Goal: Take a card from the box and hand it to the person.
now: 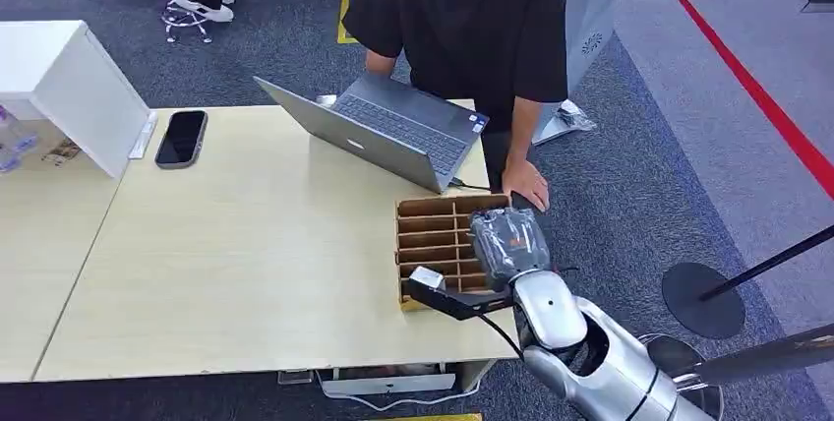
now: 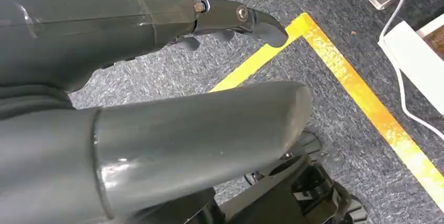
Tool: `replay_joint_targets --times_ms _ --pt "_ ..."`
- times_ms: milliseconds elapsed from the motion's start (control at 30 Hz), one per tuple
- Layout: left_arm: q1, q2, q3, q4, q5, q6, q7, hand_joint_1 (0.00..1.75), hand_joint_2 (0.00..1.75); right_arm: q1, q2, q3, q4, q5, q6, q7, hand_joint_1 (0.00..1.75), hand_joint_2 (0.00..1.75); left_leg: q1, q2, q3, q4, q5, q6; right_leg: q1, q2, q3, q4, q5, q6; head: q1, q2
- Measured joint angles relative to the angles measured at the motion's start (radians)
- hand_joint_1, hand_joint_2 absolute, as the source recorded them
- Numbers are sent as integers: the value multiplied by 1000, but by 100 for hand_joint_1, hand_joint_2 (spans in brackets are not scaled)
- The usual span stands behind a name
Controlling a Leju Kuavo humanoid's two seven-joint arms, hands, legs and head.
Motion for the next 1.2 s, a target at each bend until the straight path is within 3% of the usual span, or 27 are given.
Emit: replay_joint_targets --times_ms 367,533,633,1200 --pt "5 0 0 0 3 1 -3 0 0 -21 -24 -14 -86 2 11 9 147 175 0 0 0 0 0 0 0 0 0 0 0 0 0 0" --pt "5 0 0 0 3 1 -3 0 0 -26 -32 -15 -109 10 16 13 154 175 0 0 0 0 0 0 0 0 0 0 0 0 0 0" --pt "5 0 0 0 -3 1 -2 0 0 -47 -41 -16 -126 27 21 20 148 175 0 0 0 0 0 0 0 0 0 0 0 0 0 0" --pt "-23 -4 -5 0 -53 -23 28 0 0 -166 -94 -77 -4 26 -73 -5 143 175 0 0 0 0 0 0 0 0 0 0 0 0 0 0"
